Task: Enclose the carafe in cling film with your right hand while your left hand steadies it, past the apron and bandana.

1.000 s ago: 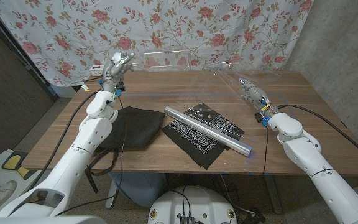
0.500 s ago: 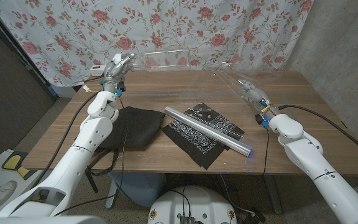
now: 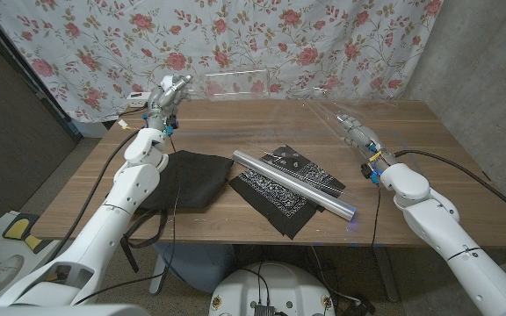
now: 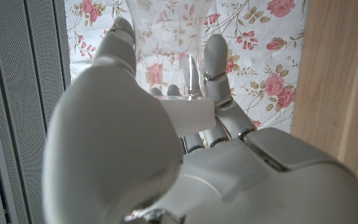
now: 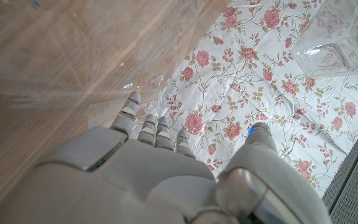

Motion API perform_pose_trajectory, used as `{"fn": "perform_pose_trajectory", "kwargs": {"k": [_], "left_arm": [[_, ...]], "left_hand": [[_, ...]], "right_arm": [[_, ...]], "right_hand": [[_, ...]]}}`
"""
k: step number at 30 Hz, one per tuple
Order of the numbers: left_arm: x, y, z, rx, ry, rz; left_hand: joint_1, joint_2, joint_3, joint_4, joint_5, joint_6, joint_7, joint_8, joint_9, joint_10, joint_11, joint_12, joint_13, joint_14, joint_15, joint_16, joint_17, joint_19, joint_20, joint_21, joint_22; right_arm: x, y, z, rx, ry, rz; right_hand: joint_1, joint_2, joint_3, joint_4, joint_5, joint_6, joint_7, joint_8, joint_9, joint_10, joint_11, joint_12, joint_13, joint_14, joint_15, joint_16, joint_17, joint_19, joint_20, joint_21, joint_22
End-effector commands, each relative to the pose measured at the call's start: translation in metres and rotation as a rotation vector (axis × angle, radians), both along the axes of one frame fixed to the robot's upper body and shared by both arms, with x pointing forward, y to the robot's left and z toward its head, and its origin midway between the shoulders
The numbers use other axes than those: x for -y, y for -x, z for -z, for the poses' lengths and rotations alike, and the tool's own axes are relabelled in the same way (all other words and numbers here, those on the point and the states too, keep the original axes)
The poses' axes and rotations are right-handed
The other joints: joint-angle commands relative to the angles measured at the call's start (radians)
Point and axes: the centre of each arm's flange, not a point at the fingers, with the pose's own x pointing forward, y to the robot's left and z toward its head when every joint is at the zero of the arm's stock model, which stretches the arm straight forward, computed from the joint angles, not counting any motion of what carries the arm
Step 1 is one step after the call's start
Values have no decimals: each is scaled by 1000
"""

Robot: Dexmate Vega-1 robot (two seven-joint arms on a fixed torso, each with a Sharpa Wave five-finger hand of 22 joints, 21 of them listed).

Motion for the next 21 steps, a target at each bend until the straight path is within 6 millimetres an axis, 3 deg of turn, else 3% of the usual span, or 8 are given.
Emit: {"fn": "perform_pose_trajectory", "kwargs": {"k": [1, 7, 11, 18, 19, 20, 21], "left_arm": [[1, -1, 0, -3, 4, 5], [-2, 0, 2, 0, 11, -2], [-2, 0, 2, -2, 13, -2], [-2, -2, 4, -7, 14, 0], [-2, -2, 5, -7, 15, -1], [-2, -2, 5, -7, 17, 0], [-2, -2, 5, -7, 18, 1]], "left_hand": [[280, 280, 11, 1, -3, 6, -9, 8, -2, 3, -10, 11, 3, 55, -55, 424, 29, -15, -17, 7, -2], [280, 280, 12, 1, -4, 7, -8, 13, -3, 5, -10, 12, -4, 50, -53, 432, 33, -18, -17, 11, 0], [281, 280, 13, 0, -4, 7, -9, 13, -6, 3, -12, 16, 0, 49, -52, 434, 32, -20, -17, 11, -2], [280, 279, 13, 0, -4, 7, -12, 17, -8, 2, -14, 20, -1, 53, -54, 438, 27, -20, -16, 13, -4], [279, 279, 14, 1, -4, 5, -11, 18, -6, 2, -13, 20, -3, 50, -55, 440, 29, -19, -16, 15, -3], [279, 279, 14, 1, -4, 6, -9, 18, -9, 2, -15, 21, -1, 50, -54, 440, 30, -19, -16, 15, -3], [279, 279, 14, 1, -4, 7, -11, 17, -11, 1, -13, 20, -3, 48, -53, 441, 30, -19, -16, 16, -2]], "right_arm": [[-2, 11, 6, -8, 15, 25], [-4, 18, 12, -13, 28, 41], [-5, 23, 14, -16, 46, 55], [-11, 32, 19, -33, 87, 78], [-12, 33, 21, -36, 87, 79], [-13, 33, 24, -40, 85, 78], [-14, 34, 26, -44, 86, 81]], "right_hand": [[12, 2, 1, -6, -2, -3, 6, 7, 3, 6, 3, 8, 1, -1, -2, -2, 3, -2, 4, -3, 1], [15, 2, 2, -5, -2, -1, 9, 6, 3, 8, 3, 8, 0, 2, -13, -3, 2, -10, -41, -10, 0], [16, 2, 2, -5, -2, 0, 13, 6, 3, 12, -7, 9, -1, 1, -21, -5, 2, -19, -55, -15, 0], [17, 1, 2, -4, -3, -1, 13, 6, 3, 10, -15, 7, -1, -1, -26, -7, 2, -25, -53, -18, 0], [17, 2, 2, -4, -3, -1, 13, 5, 3, 12, -30, 8, -1, -5, -35, -9, 3, -29, -50, -19, 0], [18, 2, 2, -2, -3, -2, 12, 4, 3, 19, -64, 10, -1, -6, -41, -10, 3, -32, -43, -20, 1], [18, 2, 2, -2, -3, -3, 12, 4, 3, 18, -68, 9, 0, -7, -45, -10, 4, -33, -42, -20, 1]]}}
